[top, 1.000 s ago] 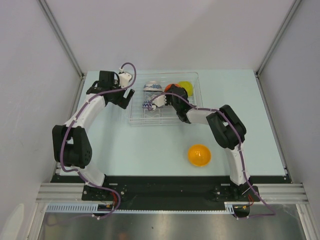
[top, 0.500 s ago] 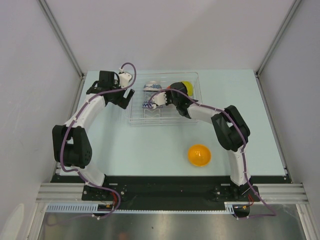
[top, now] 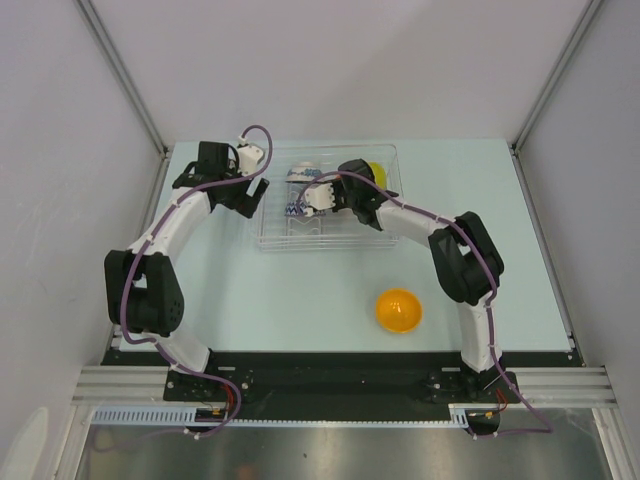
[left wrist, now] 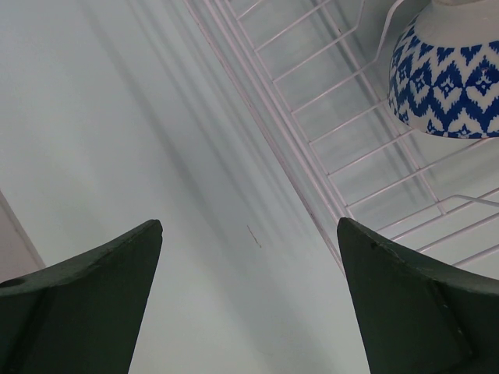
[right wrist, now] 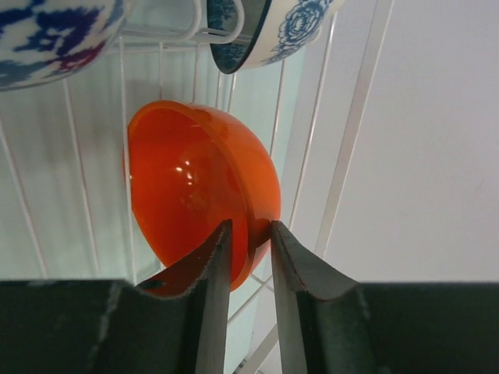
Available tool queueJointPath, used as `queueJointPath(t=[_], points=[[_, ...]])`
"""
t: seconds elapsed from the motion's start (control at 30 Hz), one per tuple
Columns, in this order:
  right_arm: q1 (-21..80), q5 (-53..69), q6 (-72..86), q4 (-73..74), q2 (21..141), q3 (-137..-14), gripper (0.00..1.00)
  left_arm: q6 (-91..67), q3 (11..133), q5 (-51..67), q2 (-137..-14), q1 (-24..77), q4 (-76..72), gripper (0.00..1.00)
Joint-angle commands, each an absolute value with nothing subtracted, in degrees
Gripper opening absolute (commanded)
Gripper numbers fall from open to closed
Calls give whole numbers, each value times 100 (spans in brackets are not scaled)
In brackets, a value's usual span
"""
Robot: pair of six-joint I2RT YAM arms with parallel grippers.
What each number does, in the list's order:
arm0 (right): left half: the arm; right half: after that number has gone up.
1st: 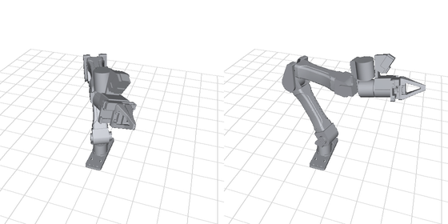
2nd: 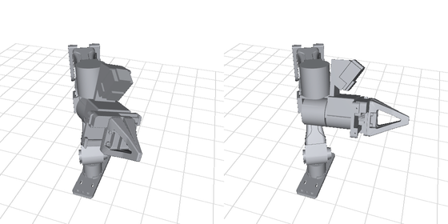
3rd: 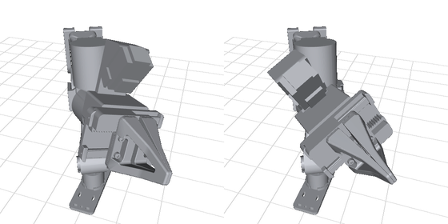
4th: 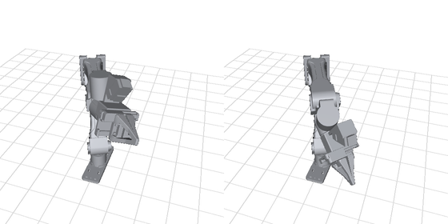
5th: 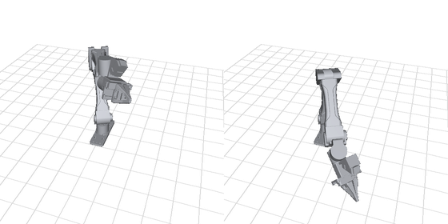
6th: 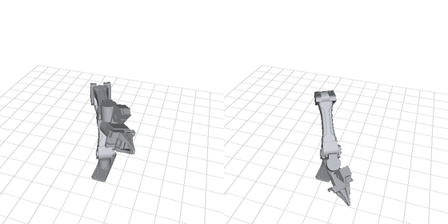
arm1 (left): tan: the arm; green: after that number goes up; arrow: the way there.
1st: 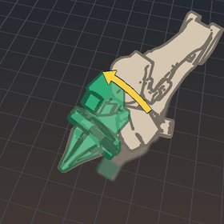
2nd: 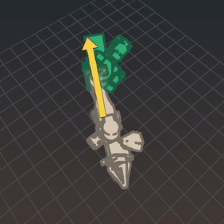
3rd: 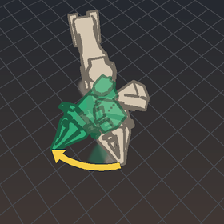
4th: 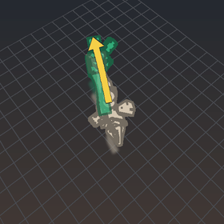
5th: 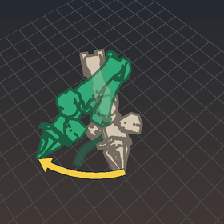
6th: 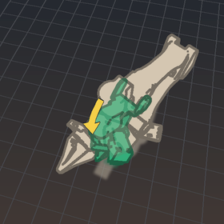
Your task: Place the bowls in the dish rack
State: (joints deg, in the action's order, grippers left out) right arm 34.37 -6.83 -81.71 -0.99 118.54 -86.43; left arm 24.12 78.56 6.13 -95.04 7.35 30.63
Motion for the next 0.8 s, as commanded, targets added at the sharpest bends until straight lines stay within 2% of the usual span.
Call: queueJointPath(t=[0.0,0.37,0.77], points=[[3401,-431,-7761,1089,11830,-8798,32,2522,8086,554,-9439,694,3023,100],[3410,-466,-7682,1493,11927,-8859,50,2522,8095,571,-9422,694,3041,100],[3410,-273,-7365,2460,12032,-9412,50,2531,8112,571,-9396,694,3076,100]])
